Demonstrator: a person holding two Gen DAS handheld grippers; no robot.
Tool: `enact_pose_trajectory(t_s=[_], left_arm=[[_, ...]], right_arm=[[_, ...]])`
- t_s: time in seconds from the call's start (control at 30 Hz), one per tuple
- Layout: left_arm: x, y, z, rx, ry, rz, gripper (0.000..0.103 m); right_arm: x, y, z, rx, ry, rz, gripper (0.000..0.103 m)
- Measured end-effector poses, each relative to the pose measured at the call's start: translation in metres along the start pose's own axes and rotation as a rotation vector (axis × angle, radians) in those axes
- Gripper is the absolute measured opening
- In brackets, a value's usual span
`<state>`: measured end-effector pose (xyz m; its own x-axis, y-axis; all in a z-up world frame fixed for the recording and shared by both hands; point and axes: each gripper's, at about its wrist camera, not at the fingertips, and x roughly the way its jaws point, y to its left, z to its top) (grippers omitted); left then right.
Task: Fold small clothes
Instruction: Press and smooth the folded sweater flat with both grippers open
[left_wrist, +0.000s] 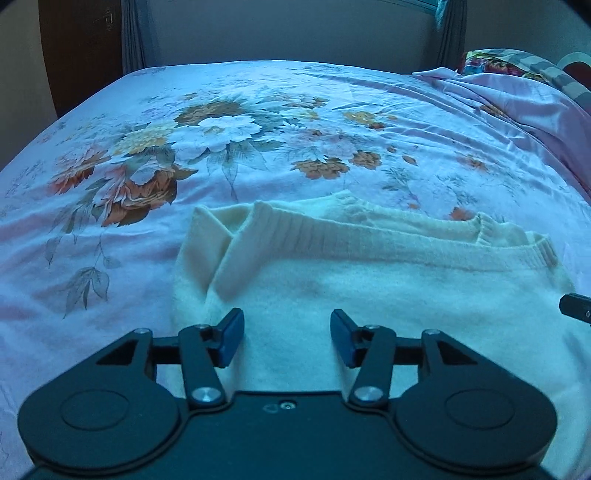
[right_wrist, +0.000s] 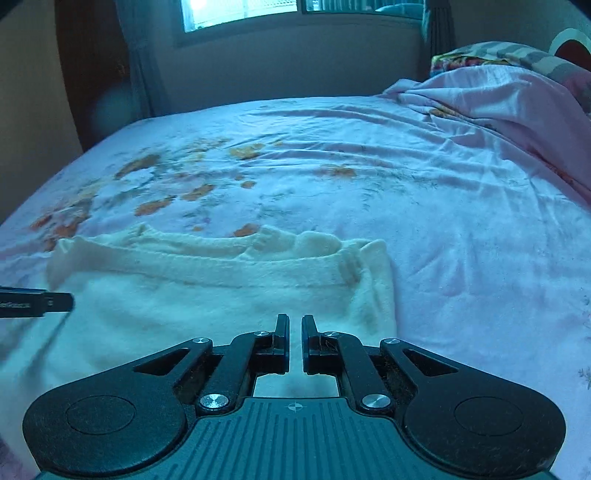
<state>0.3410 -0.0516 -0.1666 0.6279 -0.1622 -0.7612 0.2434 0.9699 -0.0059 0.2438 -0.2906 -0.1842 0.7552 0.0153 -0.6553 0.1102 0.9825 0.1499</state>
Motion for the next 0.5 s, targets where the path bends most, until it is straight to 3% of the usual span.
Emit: enact_pose_trajectory(t_s=[0.13,0.2,0.23,0.27,0.3,0.43,0.5], left_arm=[[-0.024,-0.012,-0.023,0.009,0.000,-0.030,0.053],[-0.038,-0.020,-0.036,0.022,-0.010,-0.044,0.056],[-0.043,-0.024,-0.042,0.025,-0.014,-0.047,0.058],[-0.045,-0.027,-0.048,0.032,-0.010,-0.048,0.062],[-0.044,-0.030,-0.056,0.046,-0.001,-0.044,0.063],[-0.056,-0.033,-0.075,0.076,-0.023,0.003,0.062],[-0.071,-0.040,-0.082,0.102,-0.058,0.007,0.062]], right_arm=[[-0.033,0.033,-0.033,0.002,-0.014,0.071,0.008],[-0.046,0.048,-0.047,-0.026,-0.040,0.087,0.014],[-0.050,0.056,-0.055,-0.044,-0.044,0.094,0.032],[-0.049,0.061,-0.062,-0.058,-0.029,0.093,0.060],[-0.042,0.065,-0.071,-0.078,0.012,0.070,0.069],[-0.047,0.069,-0.084,-0.091,0.013,0.016,0.070],[-0.061,0.069,-0.085,-0.035,-0.022,0.045,0.070]])
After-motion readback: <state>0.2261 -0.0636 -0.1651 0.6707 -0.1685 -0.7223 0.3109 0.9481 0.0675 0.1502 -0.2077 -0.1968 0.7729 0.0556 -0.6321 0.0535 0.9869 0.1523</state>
